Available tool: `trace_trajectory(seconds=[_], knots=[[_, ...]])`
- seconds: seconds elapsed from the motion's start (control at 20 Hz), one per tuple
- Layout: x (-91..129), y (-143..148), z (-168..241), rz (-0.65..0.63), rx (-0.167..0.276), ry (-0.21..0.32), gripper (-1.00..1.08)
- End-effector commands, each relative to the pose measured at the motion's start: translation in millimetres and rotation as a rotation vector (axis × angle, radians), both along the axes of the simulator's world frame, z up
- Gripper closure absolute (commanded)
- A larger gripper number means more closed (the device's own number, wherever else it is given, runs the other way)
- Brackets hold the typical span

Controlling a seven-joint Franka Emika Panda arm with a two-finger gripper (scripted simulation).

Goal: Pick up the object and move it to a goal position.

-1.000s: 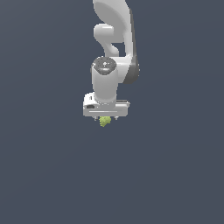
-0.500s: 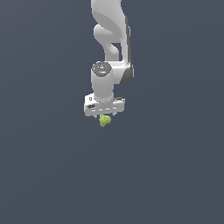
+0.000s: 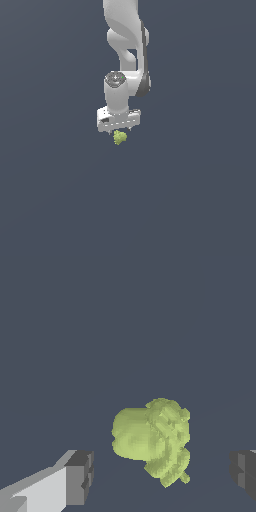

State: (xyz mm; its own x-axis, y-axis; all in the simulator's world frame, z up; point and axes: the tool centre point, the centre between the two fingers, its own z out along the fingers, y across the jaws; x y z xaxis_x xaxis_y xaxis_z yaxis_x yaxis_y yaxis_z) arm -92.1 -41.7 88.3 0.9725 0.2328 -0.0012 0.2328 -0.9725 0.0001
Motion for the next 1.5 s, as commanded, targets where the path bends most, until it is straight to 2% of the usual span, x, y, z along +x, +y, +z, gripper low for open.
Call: trace_trajectory(seconds=[0.0,0.95,1.0,1.45], knots=[[0.0,0.0,0.0,0.000,0.000,0.000,-0.92],[-1.5,-0.2,-50.7,0.003,0.000,-0.001,-0.92],[-1.5,-0.2,-50.7,0.003,0.000,-0.001,1.08],[-1.5,-0.2,-50.7,0.003,0.000,-0.001,1.08]])
